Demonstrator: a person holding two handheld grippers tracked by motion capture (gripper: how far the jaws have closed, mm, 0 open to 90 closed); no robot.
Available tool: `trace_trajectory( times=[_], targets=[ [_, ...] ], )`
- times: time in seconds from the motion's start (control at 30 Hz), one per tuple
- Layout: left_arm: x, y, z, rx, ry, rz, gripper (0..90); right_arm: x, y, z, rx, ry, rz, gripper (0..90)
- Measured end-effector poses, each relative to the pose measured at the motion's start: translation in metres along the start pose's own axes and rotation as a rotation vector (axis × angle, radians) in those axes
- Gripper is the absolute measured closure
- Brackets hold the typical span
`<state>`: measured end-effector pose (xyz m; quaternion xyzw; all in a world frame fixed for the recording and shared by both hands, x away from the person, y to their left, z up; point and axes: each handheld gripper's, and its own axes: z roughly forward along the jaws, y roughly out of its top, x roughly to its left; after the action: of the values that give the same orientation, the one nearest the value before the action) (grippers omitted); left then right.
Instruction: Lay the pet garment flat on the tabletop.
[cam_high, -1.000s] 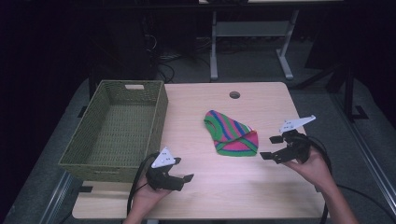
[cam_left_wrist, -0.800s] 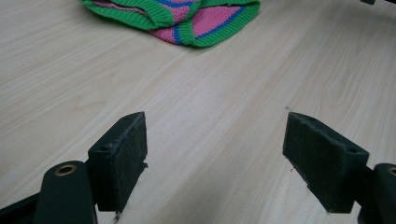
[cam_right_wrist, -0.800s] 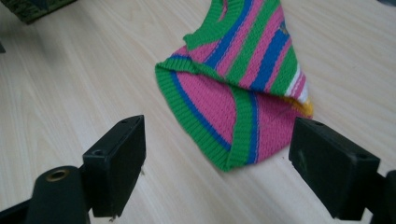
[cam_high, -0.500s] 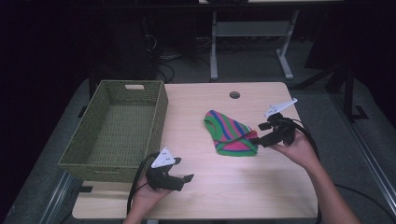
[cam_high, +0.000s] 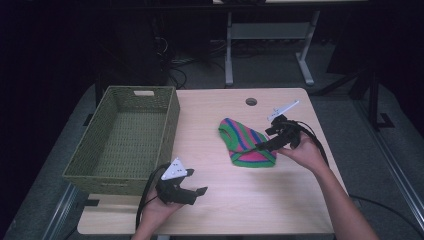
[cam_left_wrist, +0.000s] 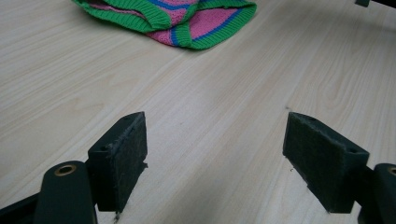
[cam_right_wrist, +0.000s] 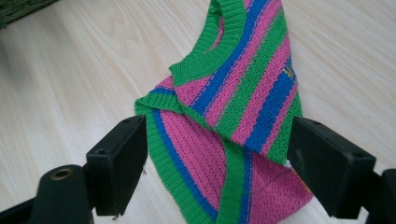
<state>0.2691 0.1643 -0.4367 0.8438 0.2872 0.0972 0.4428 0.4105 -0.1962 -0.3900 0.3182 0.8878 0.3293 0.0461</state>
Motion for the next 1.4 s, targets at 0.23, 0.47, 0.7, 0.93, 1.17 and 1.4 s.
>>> trace_trajectory(
  times=[0.23,0.47,0.7,0.93,1.17,1.4],
  targets=[
    [0.000,0.000,0.000,0.003,-0.006,0.002,21.4,-0.004,0.004,0.020,0.021,-0.001,-0.004,21.1],
    [0.000,0.000,0.000,0.005,-0.012,0.002,21.5,-0.004,0.008,0.040,0.045,0.004,-0.005,21.2],
    [0.000,-0.001,0.000,0.007,-0.016,0.005,21.5,-0.002,0.011,0.058,0.080,-0.009,-0.022,21.9],
    [0.001,-0.001,-0.001,0.004,-0.020,0.001,21.6,-0.003,0.011,0.072,0.117,-0.041,-0.018,22.6],
    [0.001,-0.001,-0.001,0.005,-0.020,0.000,21.6,0.000,0.008,0.083,0.141,-0.090,-0.045,23.4],
    [0.000,-0.001,0.001,0.010,-0.023,0.005,21.7,0.008,0.008,0.088,0.164,-0.162,-0.095,30.7]
  ],
)
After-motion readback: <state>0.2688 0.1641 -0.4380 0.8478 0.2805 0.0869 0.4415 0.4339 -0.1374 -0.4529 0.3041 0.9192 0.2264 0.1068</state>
